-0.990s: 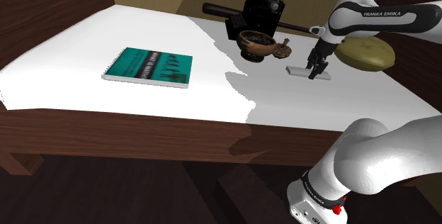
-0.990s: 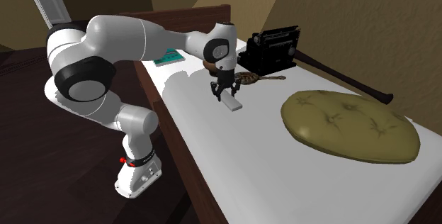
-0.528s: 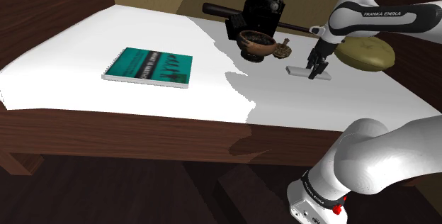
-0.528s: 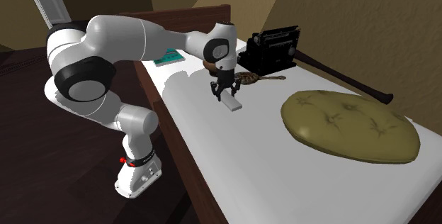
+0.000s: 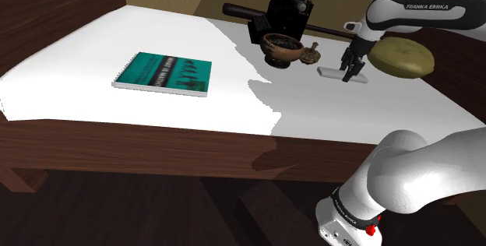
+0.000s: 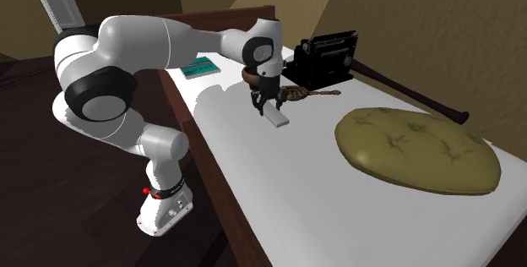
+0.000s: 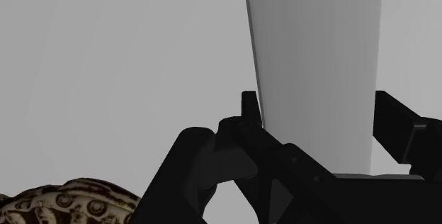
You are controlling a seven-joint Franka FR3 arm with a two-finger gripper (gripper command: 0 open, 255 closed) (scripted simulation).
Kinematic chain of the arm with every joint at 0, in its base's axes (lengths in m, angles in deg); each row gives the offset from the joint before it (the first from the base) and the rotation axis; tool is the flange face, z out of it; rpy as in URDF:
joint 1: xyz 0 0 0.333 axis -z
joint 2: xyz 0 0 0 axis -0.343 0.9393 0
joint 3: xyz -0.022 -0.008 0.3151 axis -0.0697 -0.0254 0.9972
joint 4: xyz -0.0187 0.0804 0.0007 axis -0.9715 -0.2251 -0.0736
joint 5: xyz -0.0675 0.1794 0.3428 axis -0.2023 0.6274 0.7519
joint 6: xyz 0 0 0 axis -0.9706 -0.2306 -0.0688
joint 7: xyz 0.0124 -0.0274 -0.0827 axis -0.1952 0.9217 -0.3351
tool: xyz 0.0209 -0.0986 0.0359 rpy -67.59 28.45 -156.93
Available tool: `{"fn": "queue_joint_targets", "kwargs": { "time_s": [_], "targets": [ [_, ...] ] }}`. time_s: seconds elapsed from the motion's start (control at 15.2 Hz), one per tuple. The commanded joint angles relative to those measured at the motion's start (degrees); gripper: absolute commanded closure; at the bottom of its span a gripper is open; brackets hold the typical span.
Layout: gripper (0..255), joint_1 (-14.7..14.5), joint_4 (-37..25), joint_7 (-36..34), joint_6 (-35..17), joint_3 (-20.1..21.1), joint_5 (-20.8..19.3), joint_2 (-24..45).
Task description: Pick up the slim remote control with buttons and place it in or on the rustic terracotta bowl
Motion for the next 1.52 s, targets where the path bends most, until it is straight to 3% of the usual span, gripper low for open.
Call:
{"fn": "queue_joint_targets", "kwargs": {
  "time_s": [0.0, 1.45],
  "targets": [
    [255, -0.05, -1.28, 0.00, 1.55, 0.61, 0.31, -0.22],
    [255, -1.69, -19.07, 1.78, 17.53, 4.32, 3.78, 1.93]
  ]
}}
